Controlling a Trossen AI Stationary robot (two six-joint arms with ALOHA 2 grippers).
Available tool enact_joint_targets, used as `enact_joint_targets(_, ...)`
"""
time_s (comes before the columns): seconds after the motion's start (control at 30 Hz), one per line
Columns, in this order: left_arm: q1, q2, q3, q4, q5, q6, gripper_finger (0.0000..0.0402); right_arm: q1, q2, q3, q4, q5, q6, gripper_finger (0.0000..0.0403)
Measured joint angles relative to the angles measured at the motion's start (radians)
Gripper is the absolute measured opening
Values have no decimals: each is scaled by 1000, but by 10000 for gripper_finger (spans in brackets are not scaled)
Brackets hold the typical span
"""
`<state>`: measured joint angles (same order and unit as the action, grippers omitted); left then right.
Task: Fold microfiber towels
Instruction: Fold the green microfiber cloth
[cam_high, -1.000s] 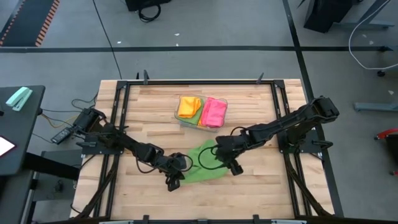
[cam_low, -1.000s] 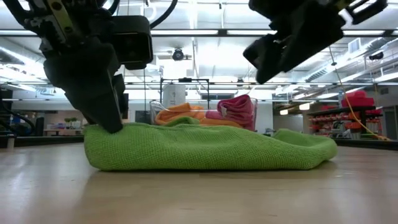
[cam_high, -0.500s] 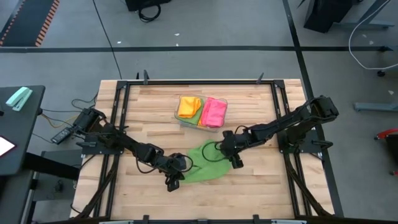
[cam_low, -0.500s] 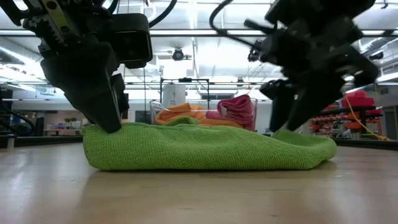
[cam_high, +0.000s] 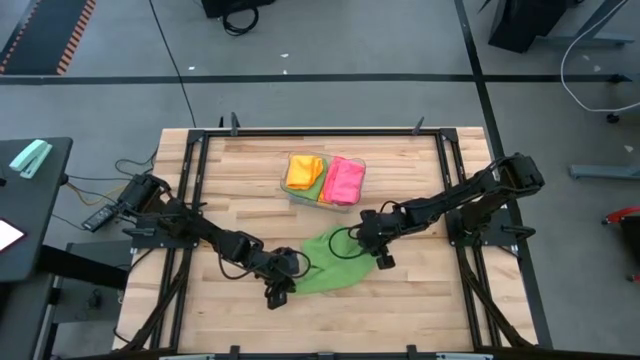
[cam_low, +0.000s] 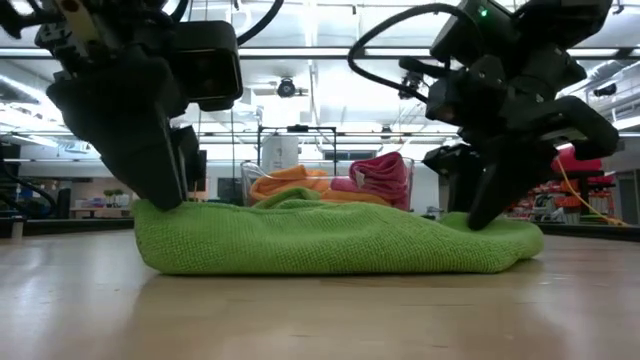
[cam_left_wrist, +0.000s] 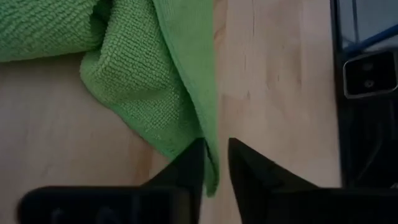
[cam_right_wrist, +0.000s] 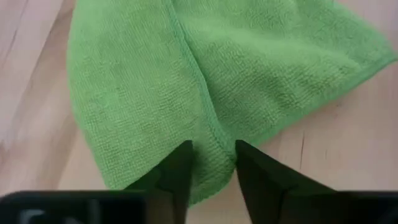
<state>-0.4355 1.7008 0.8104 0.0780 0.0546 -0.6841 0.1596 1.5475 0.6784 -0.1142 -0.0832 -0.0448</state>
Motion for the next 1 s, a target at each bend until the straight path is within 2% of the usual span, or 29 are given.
enact_joint_targets(0.17, -8, 1, 0, -7, -2, 67, 120, 0, 0, -6, 19, 5, -5, 71)
enact_joint_targets(0.27, -9, 1, 0, -9, -38, 69, 121, 0, 0, -6, 34, 5, -7, 29)
enact_joint_targets(0.33, -12, 1, 0, -26, -73, 84, 106, 0, 0, -6, 35, 5, -5, 12)
enact_joint_targets(0.5, -14, 1, 0, -37, -103, 116, 19, 0, 0, -6, 35, 4, 29, 8)
enact_joint_targets(0.53, -14, 1, 0, -38, -103, 118, 12, 0, 0, -6, 35, 4, 36, 8)
enact_joint_targets(0.8, -17, -40, 23, -142, -96, 99, 8, 0, 0, 43, 32, 14, 46, 8)
enact_joint_targets(1.0, -4, -158, 109, -326, -93, 170, 5, 8, 1, 204, -36, 1, -23, 17)
